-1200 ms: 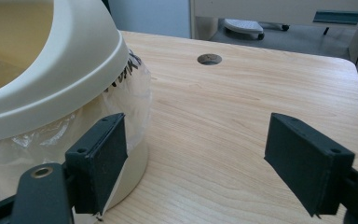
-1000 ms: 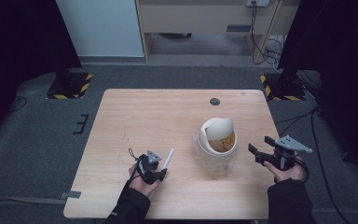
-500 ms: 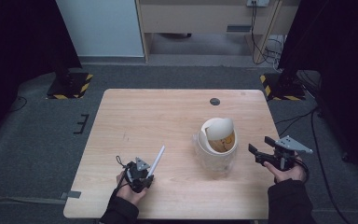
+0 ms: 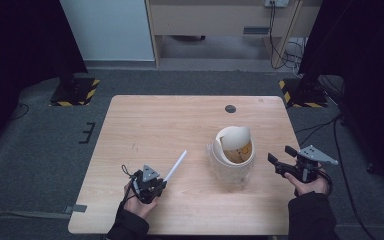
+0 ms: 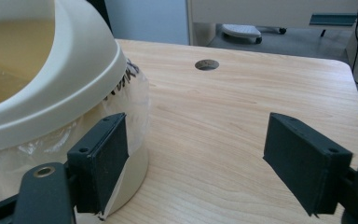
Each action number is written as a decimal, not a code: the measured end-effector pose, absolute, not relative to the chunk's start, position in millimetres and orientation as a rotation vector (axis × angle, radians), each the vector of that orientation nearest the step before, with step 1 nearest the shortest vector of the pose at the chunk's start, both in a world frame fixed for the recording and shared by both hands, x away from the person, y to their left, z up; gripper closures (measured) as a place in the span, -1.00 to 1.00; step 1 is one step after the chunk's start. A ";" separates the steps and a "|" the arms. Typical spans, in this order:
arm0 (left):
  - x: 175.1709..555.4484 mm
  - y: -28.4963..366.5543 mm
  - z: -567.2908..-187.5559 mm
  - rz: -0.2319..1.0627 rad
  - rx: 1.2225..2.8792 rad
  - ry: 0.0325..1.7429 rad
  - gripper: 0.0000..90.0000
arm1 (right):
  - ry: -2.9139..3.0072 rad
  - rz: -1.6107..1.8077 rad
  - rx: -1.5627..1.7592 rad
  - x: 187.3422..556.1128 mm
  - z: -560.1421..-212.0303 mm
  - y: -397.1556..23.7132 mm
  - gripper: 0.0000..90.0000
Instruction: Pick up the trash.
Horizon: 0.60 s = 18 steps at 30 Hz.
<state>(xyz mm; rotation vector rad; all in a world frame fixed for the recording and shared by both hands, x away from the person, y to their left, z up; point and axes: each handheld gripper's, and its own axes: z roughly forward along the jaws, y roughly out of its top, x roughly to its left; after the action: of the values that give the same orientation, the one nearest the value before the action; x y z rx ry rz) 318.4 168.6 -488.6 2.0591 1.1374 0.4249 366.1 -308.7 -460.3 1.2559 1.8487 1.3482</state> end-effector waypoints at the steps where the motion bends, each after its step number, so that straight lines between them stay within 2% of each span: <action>1: 318.3 168.4 -485.3 0.432 2.033 1.117 0.76 | 1.842 1.354 1.255 366.1 -459.4 -309.4 -0.52; 12: 305.5 167.8 -440.4 0.610 1.806 0.918 0.76 | 1.779 1.449 1.166 361.3 -431.1 -304.5 -0.48; 18: 298.9 171.7 -424.8 0.640 1.717 0.870 0.76 | 1.740 1.518 1.116 355.4 -413.1 -300.6 -0.47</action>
<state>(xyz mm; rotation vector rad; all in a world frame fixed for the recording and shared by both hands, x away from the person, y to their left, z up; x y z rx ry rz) 298.9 171.7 -424.8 1.7174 0.8698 0.6403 355.4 -300.6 -413.1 1.1159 1.7400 1.5179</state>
